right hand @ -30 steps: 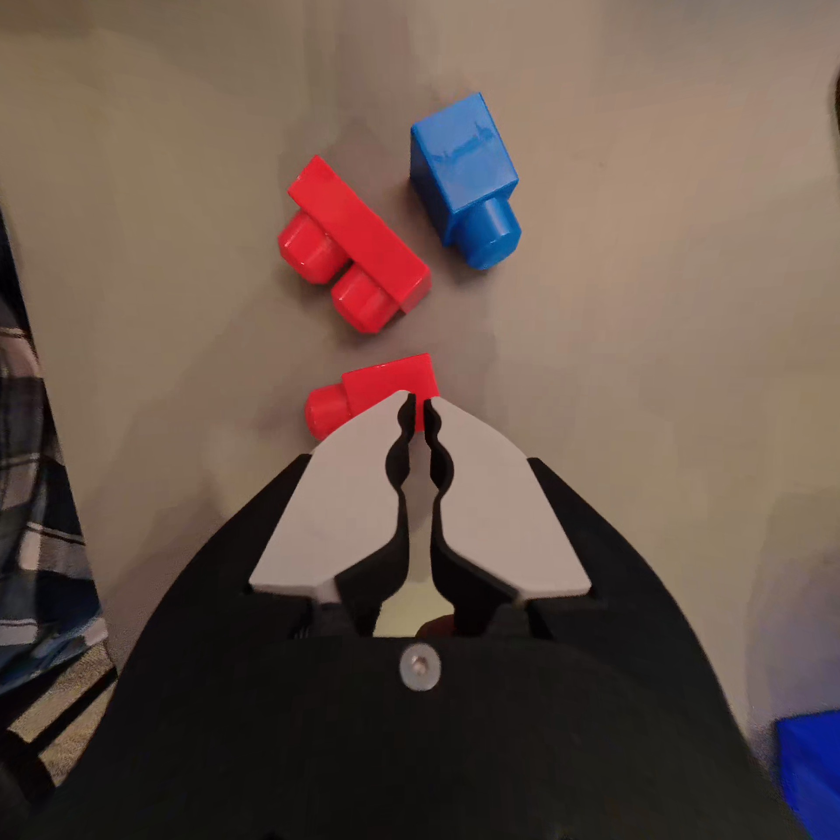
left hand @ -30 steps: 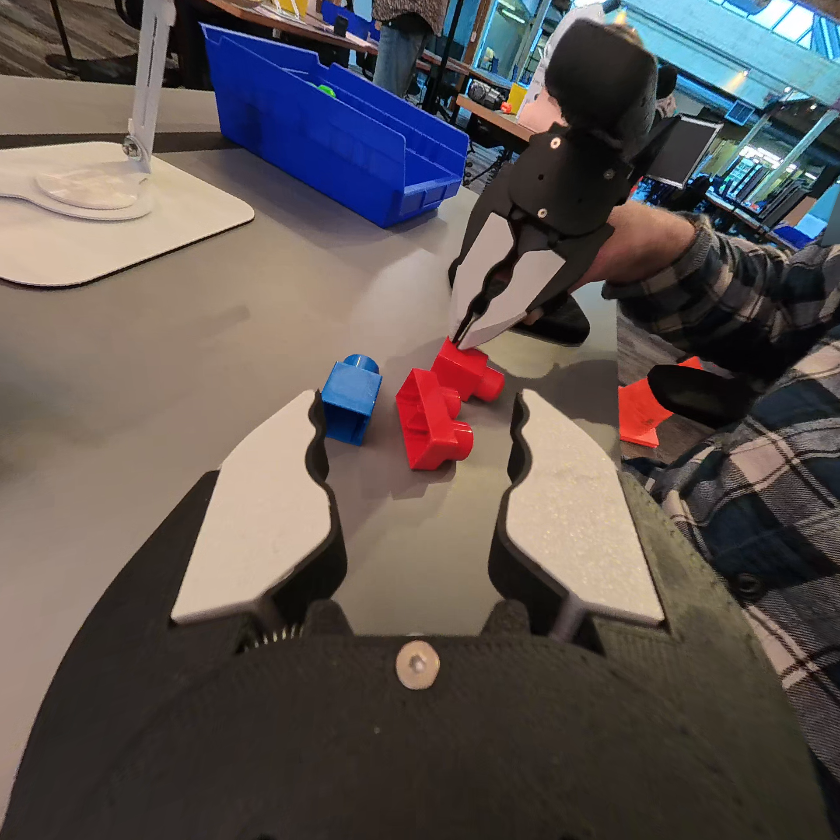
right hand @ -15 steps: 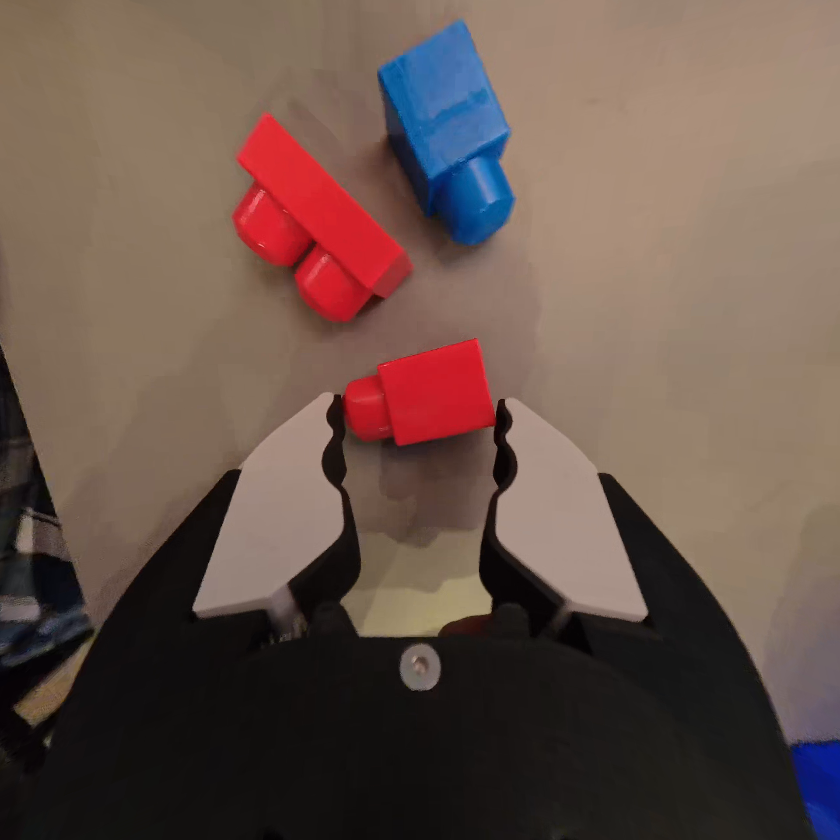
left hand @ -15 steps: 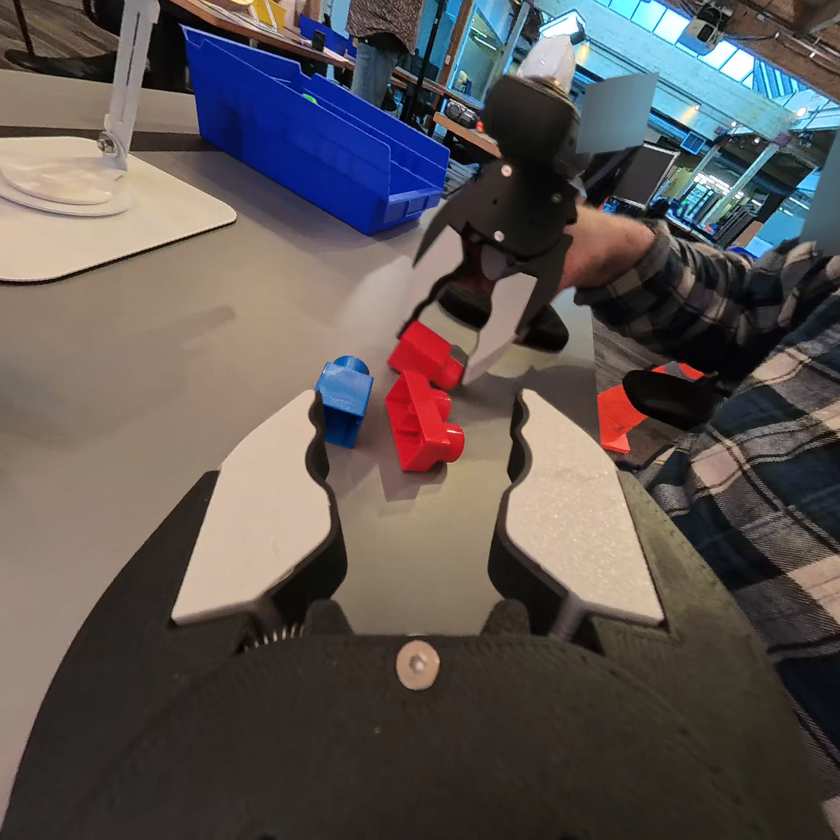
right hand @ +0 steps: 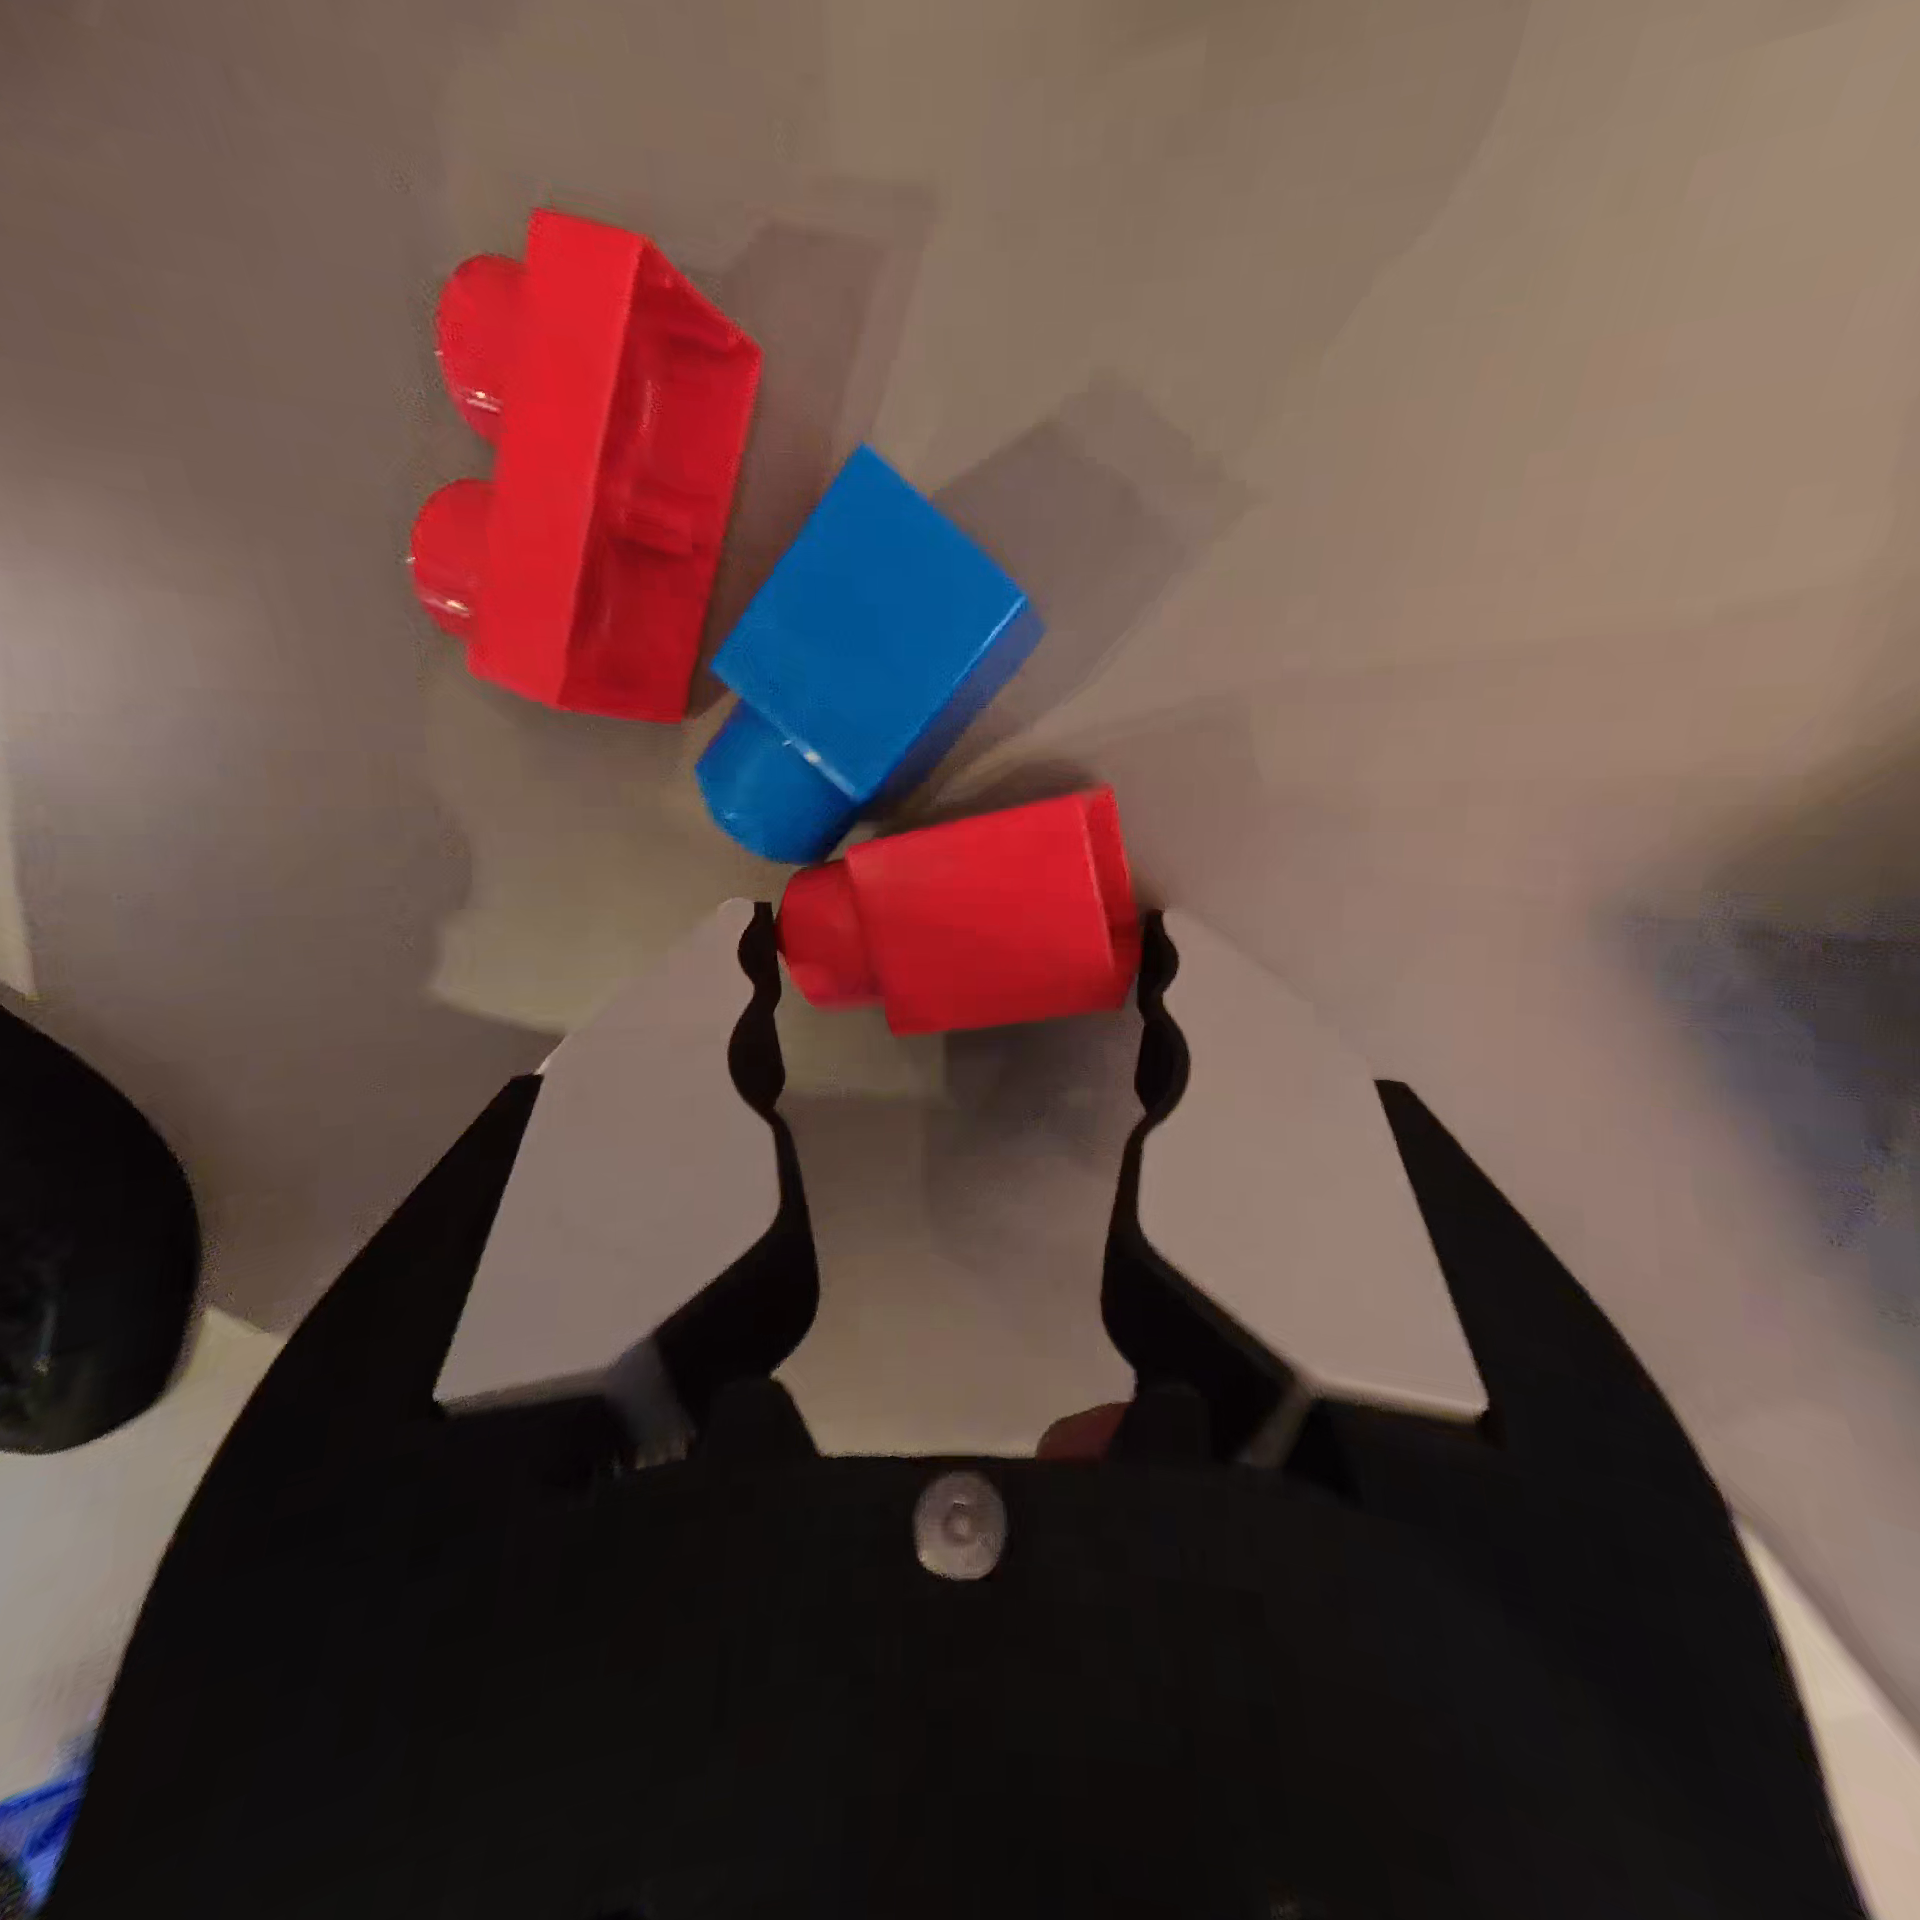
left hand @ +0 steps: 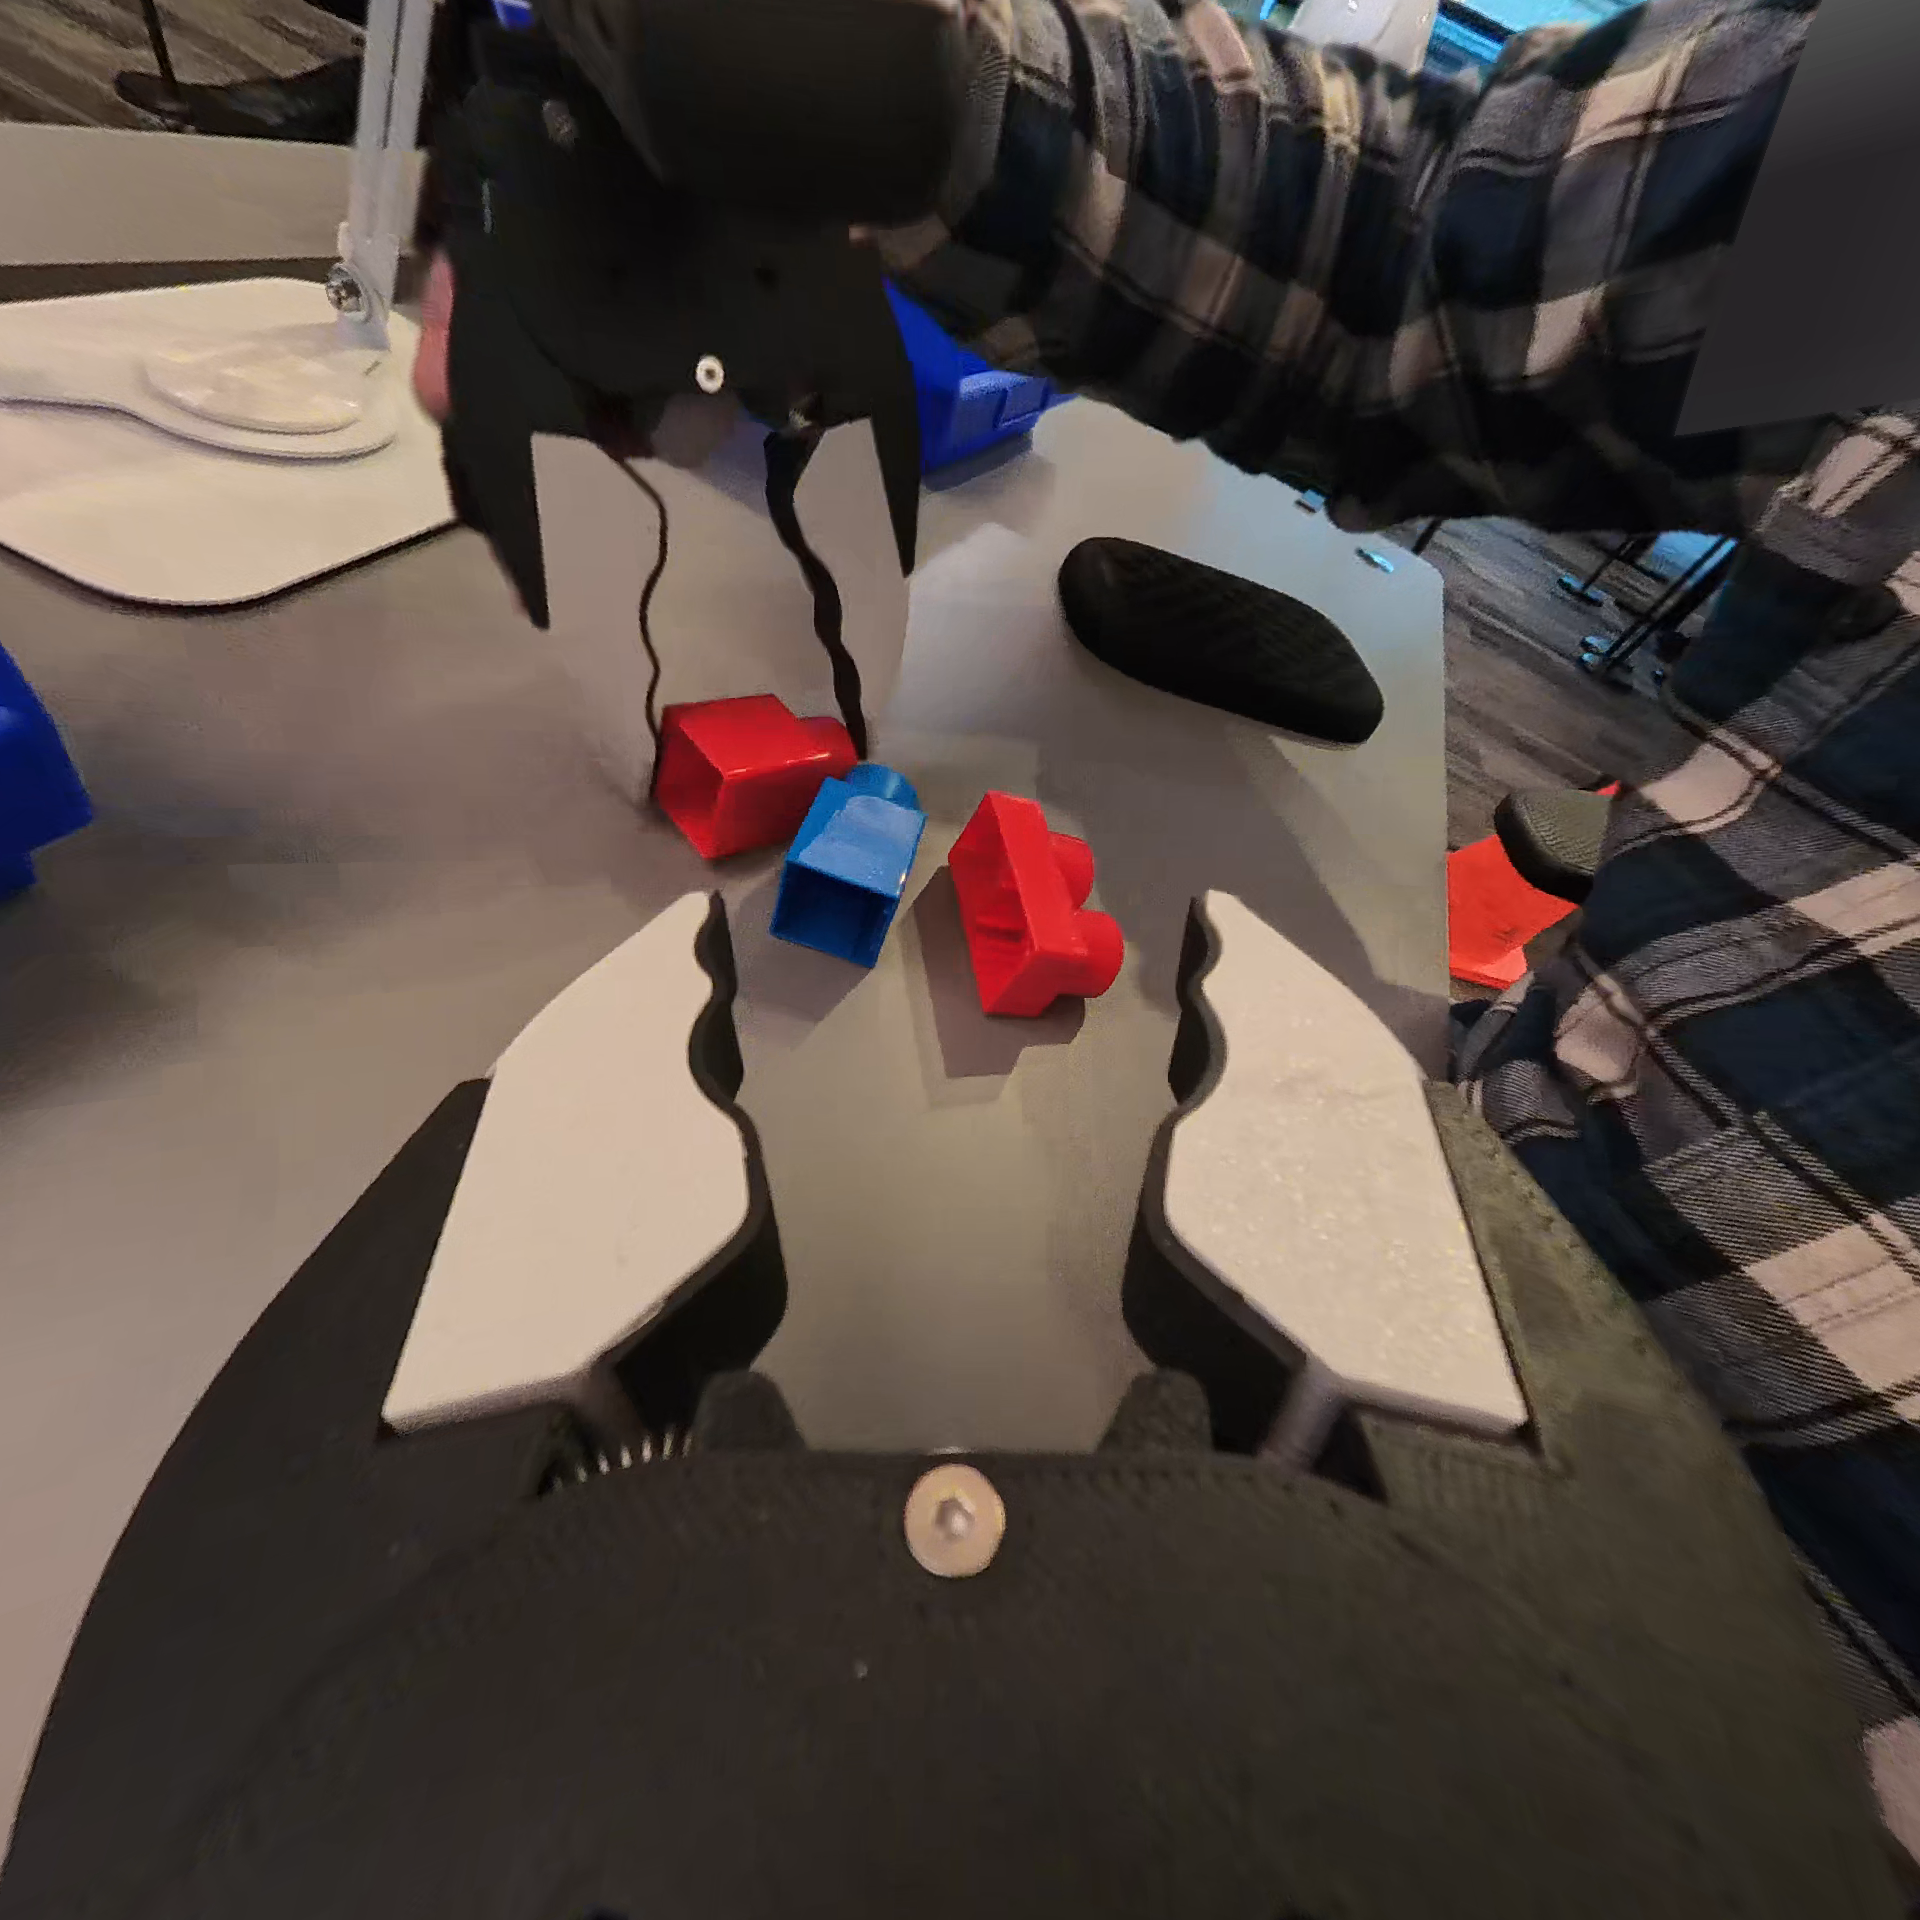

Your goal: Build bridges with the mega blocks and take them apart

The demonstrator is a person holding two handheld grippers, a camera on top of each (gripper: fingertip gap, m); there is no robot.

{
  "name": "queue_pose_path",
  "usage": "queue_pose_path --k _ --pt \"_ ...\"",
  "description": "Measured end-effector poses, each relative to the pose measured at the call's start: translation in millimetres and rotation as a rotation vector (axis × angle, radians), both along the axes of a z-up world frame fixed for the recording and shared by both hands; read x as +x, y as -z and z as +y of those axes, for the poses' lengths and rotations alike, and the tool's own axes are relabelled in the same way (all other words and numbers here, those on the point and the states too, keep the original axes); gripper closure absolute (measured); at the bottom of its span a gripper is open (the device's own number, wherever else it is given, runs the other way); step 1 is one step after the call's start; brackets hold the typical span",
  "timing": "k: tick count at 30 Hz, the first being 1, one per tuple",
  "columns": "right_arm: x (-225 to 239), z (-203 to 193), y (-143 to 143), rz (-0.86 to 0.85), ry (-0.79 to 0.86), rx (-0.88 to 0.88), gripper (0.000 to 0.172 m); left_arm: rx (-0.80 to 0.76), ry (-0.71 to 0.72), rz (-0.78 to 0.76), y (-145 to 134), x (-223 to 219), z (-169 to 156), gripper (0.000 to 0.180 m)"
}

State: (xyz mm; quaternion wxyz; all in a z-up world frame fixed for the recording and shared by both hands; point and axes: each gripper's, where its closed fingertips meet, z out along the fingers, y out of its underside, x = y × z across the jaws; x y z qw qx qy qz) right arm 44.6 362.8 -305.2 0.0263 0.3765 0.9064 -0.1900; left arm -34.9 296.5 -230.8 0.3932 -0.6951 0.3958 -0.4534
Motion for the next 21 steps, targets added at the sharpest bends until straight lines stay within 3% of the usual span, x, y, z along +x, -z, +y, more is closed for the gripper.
queue_pose_path --k 4,6,9,12,14,17,21 --pt "-18.7 6.1 -11.6 0.056 0.049 0.013 0.082 -0.011 0.009 0.051 8.8 -1.7 9.3 0.094" --pt "-14.1 12.8 -25.3 0.1 0.145 0.049 0.094 -0.005 0.026 0.112 14.6 -1.6 16.3 0.093" --pt "-1.2 10.2 -43.6 0.158 0.398 -0.004 0.096 0.017 0.065 0.117 13.7 6.9 22.2 0.09" --pt "12.5 5.1 -51.9 0.254 0.648 -0.013 0.099 0.064 0.097 0.163 19.1 22.0 29.6 0.065" --pt "21.2 0.6 -53.9 0.318 0.789 -0.022 0.104 0.127 0.163 0.213 22.3 34.4 33.0 0.058" --pt "31.9 -19.0 -49.8 0.375 0.869 -0.031 0.111 0.212 0.259 0.348 40.6 50.0 43.0 0.046" --pt "41.1 -39.9 -41.2 0.399 0.929 -0.047 0.114 0.221 0.381 0.447 58.4 65.2 42.5 0.051"
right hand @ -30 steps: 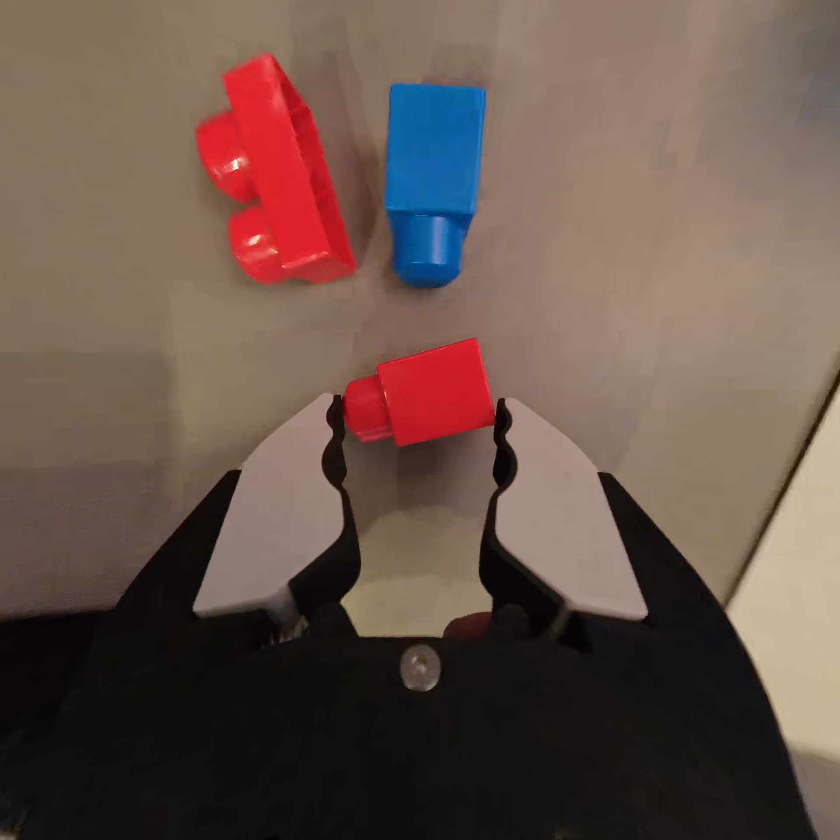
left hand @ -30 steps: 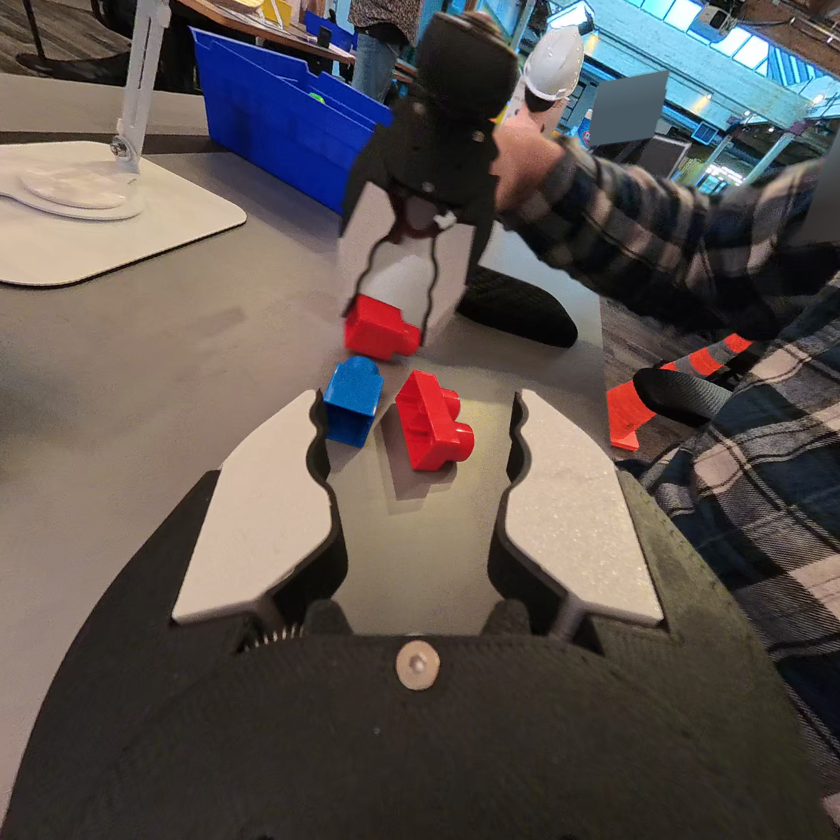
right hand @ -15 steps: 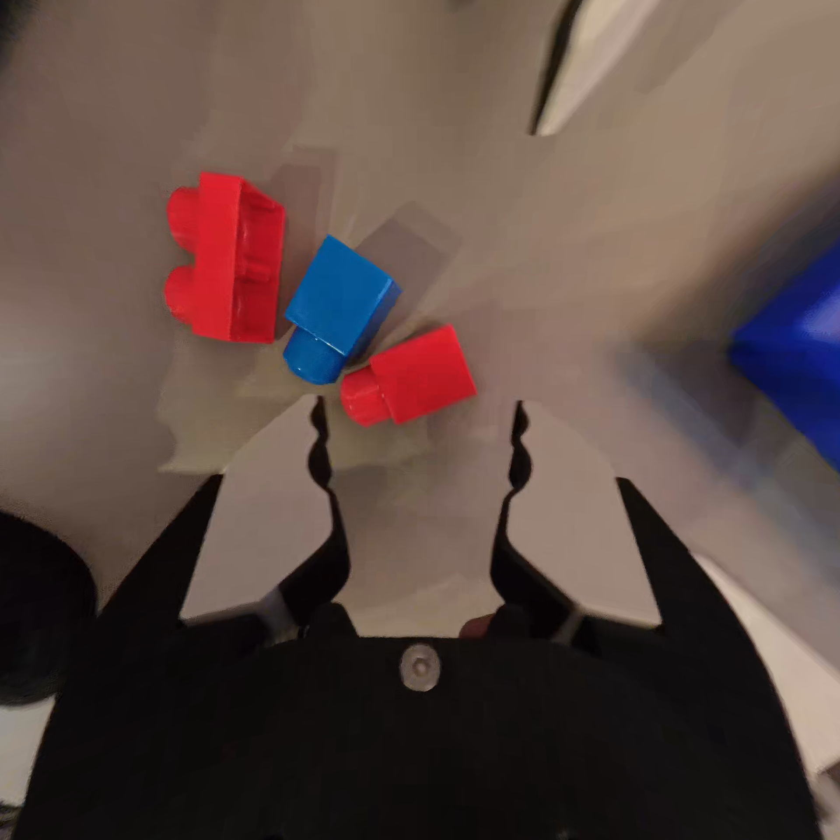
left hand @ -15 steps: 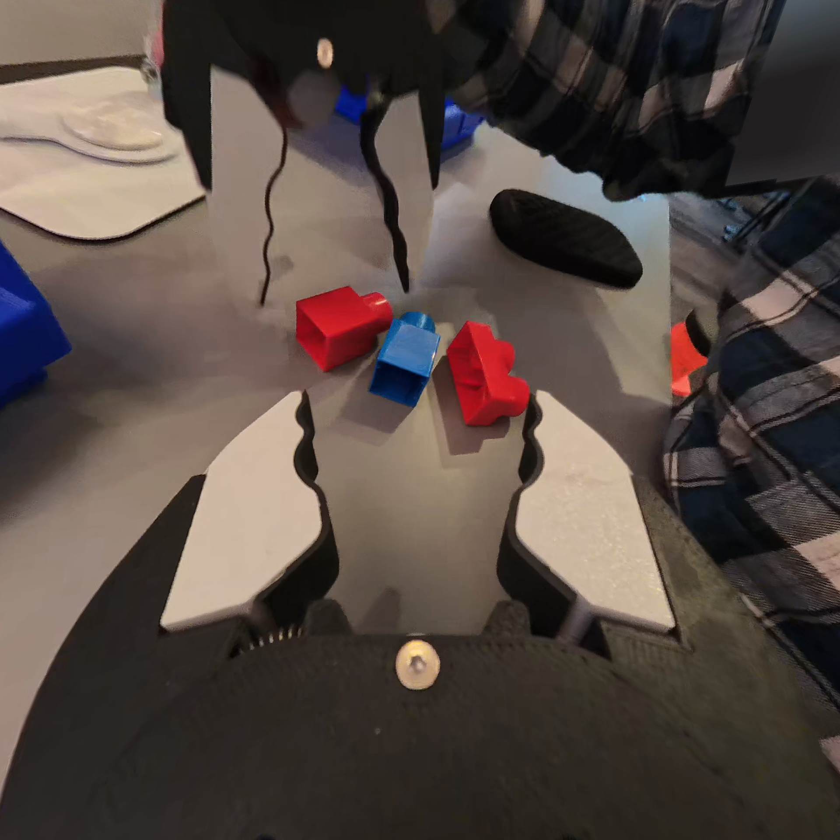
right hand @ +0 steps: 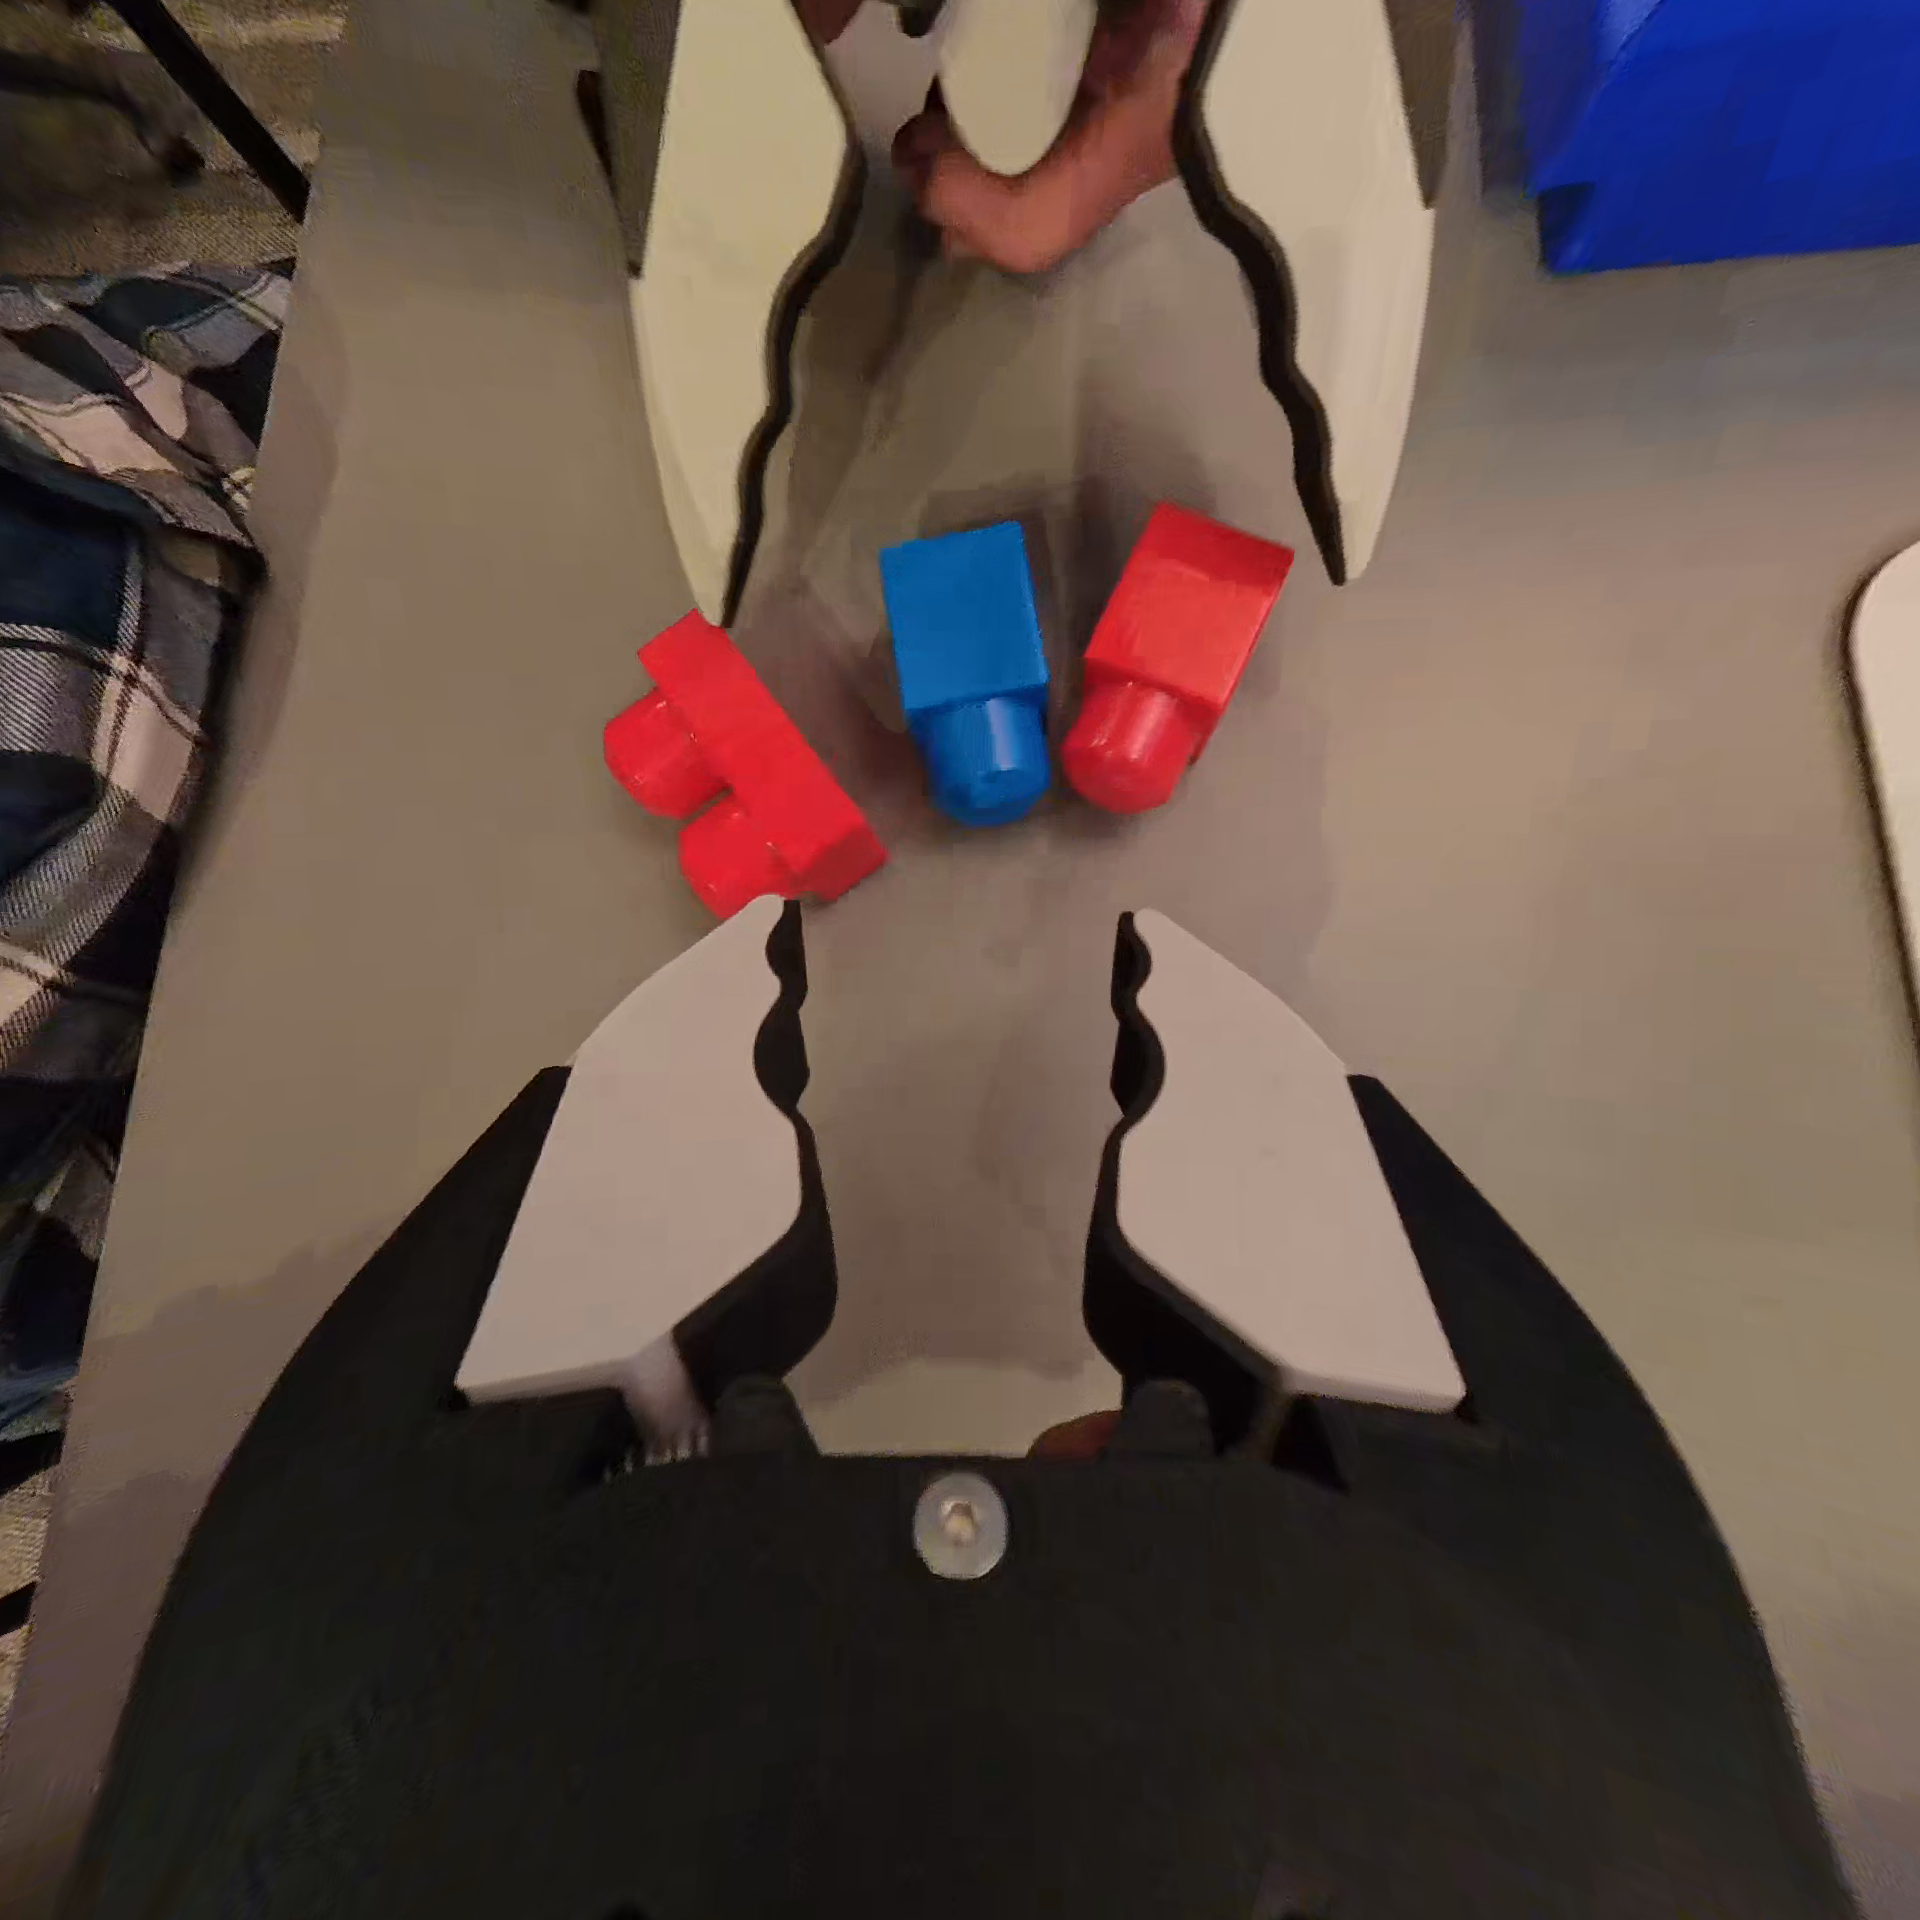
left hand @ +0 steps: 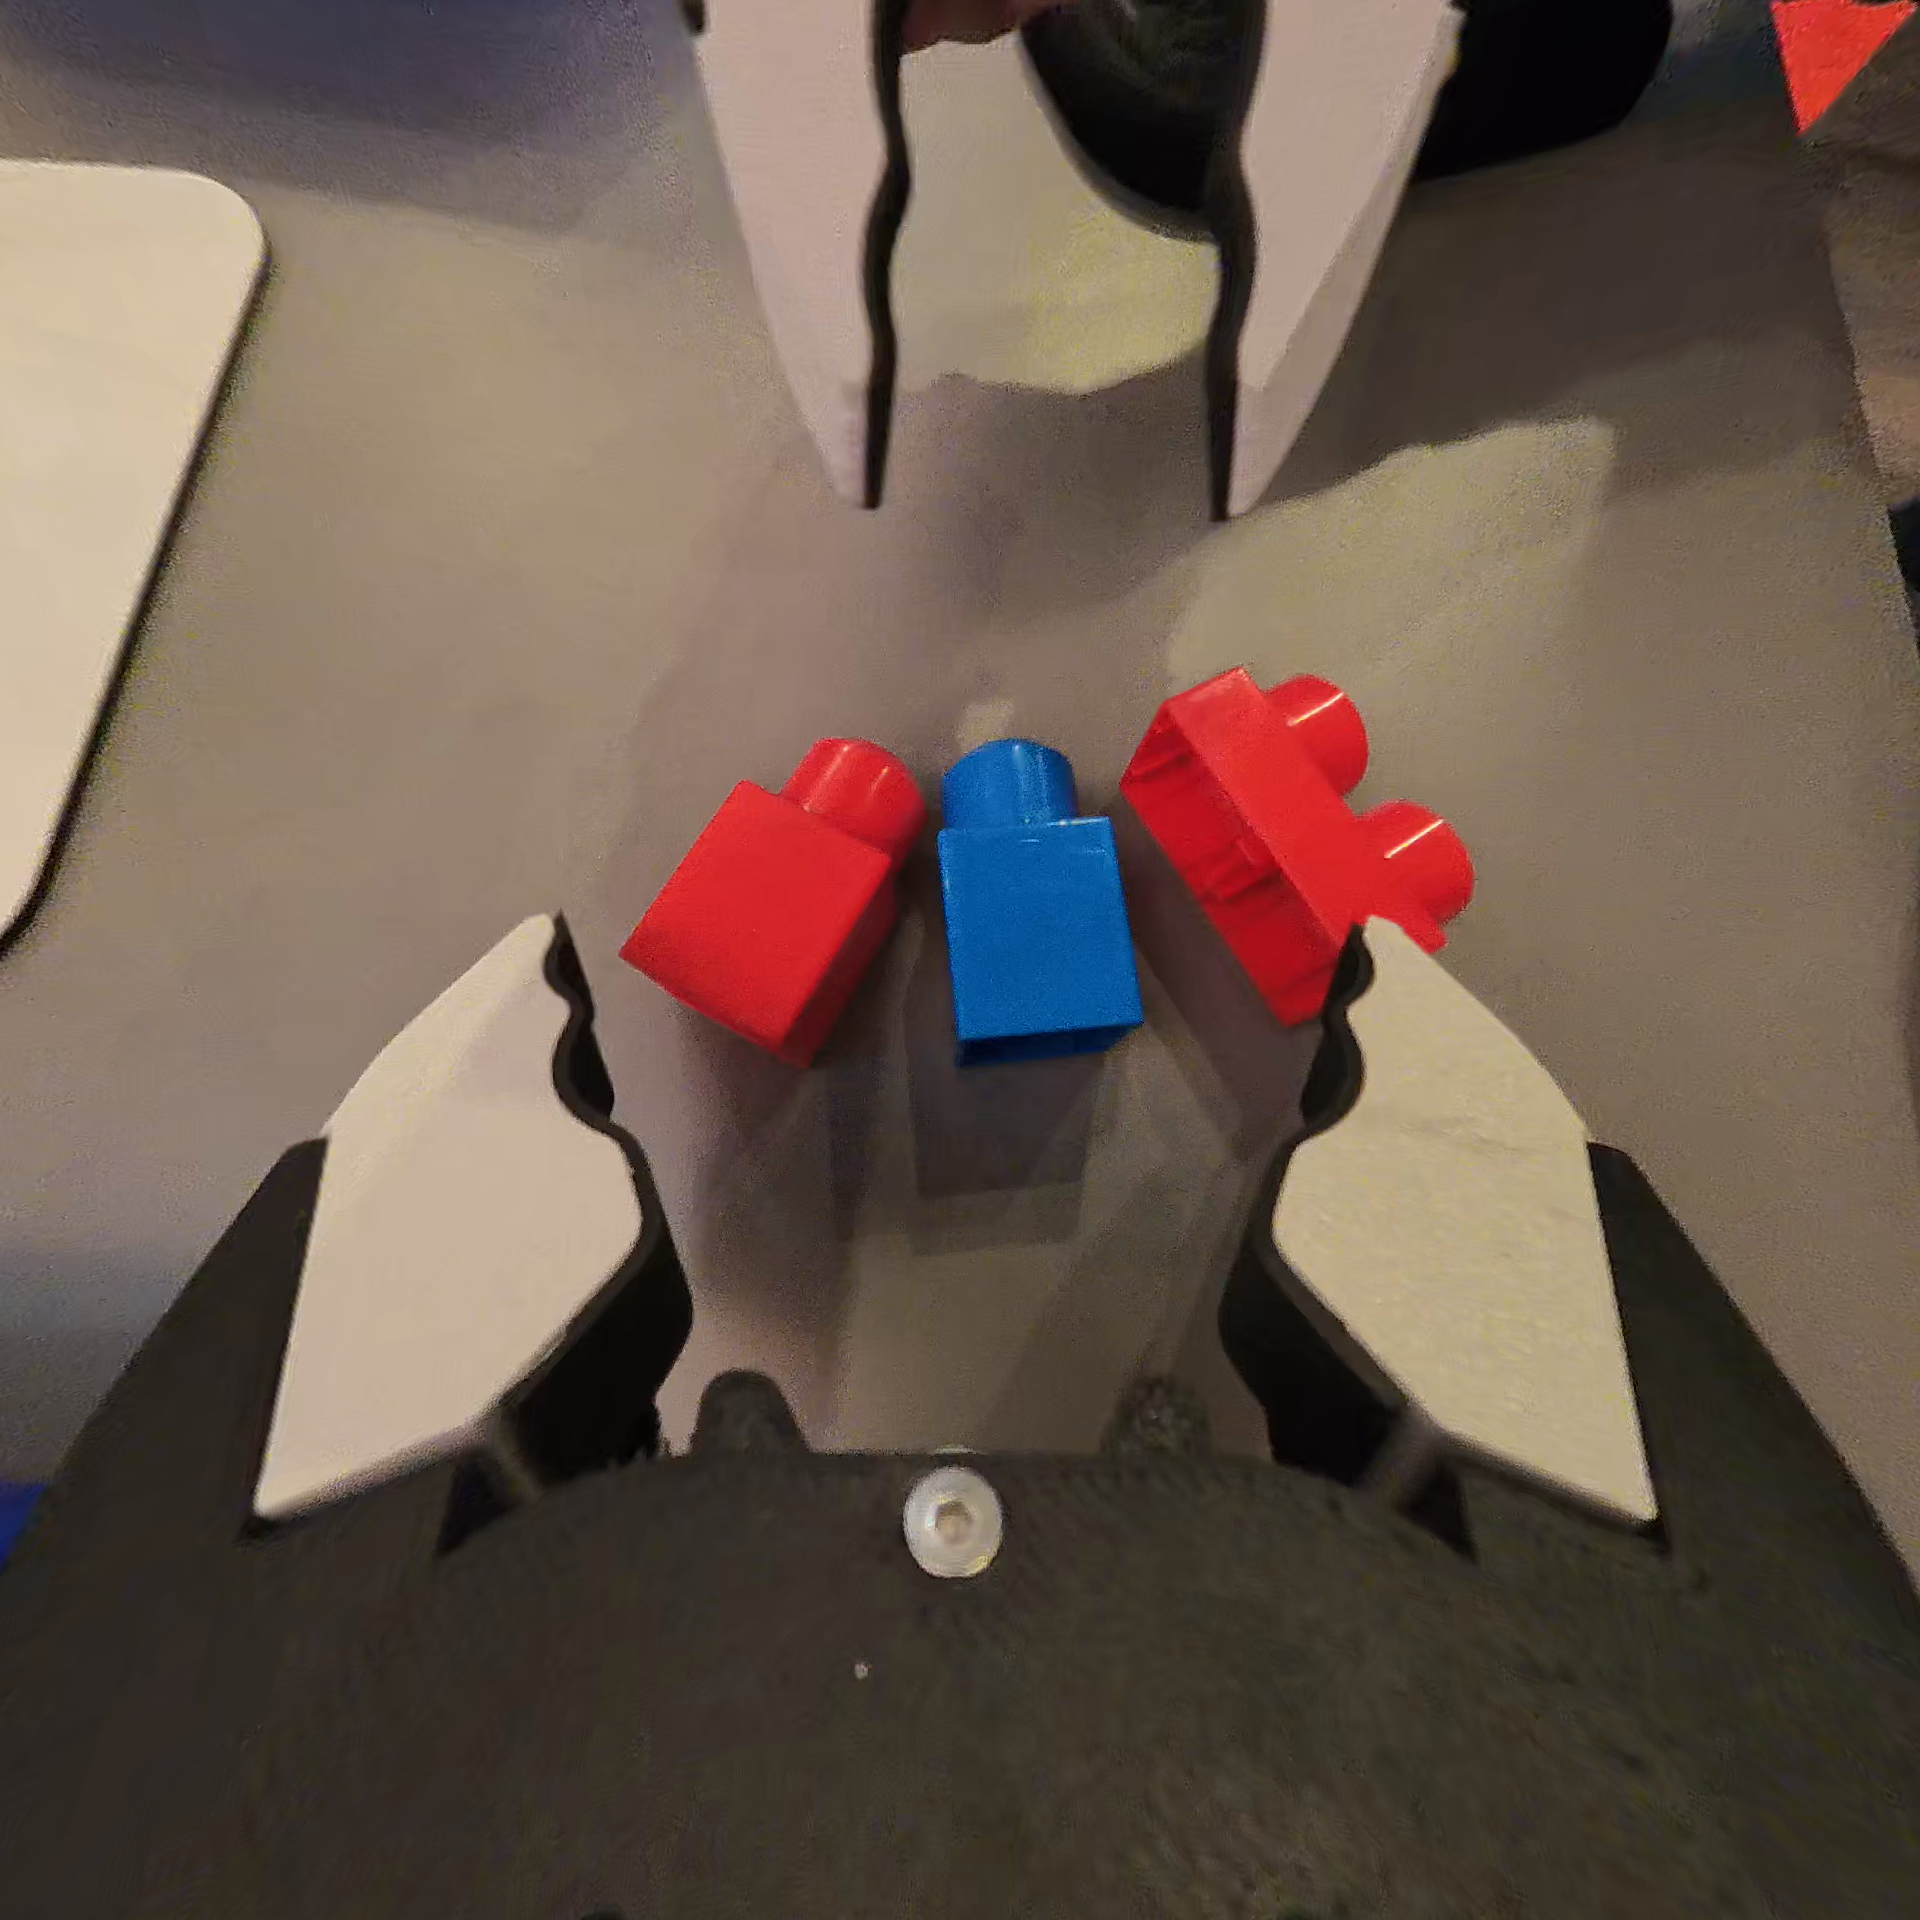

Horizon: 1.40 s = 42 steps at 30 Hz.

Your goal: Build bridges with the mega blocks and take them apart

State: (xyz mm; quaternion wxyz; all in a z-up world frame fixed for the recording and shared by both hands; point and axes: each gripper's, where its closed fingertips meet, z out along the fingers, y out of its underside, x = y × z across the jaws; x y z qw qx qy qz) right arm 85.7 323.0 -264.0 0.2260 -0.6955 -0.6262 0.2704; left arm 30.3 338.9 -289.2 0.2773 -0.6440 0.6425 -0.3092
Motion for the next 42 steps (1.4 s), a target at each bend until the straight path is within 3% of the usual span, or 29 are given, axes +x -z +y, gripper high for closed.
queue_pose_path --k 8,10,13,17,22,29,36,42 --pt "12.3 -16.8 3.9 0.033 0.032 0.024 0.12 -0.031 0.041 -0.006 -1.6 6.8 -9.6 0.104" --pt "13.7 -18.3 3.8 0.046 0.036 0.024 0.119 -0.016 0.018 -0.014 -0.9 3.7 -9.6 0.098" --pt "14.5 -10.4 4.8 0.067 0.082 0.021 0.123 0.019 -0.055 0.029 5.8 -2.7 4.5 0.054" --pt "7.7 10.1 11.9 0.065 0.121 0.022 0.146 0.025 -0.031 0.072 11.1 -14.8 5.1 0.064" --pt "-1.7 17.8 23.9 0.011 0.101 0.029 0.154 0.03 -0.035 0.045 9.3 -17.2 9.3 0.085" --pt "-11.3 14.0 30.4 -0.008 0.083 0.017 0.154 0.023 0.032 0.077 14.0 -4.3 4.9 0.093" --pt "-12.2 13.0 27.8 0.025 0.086 0.016 0.154 0.031 0.09 0.06 11.8 7.4 -1.5 0.072" --pt "-10.8 11.5 31.5 0.022 0.082 0.018 0.153 0.019 0.178 0.136 22.2 12.0 -12.1 0.098"
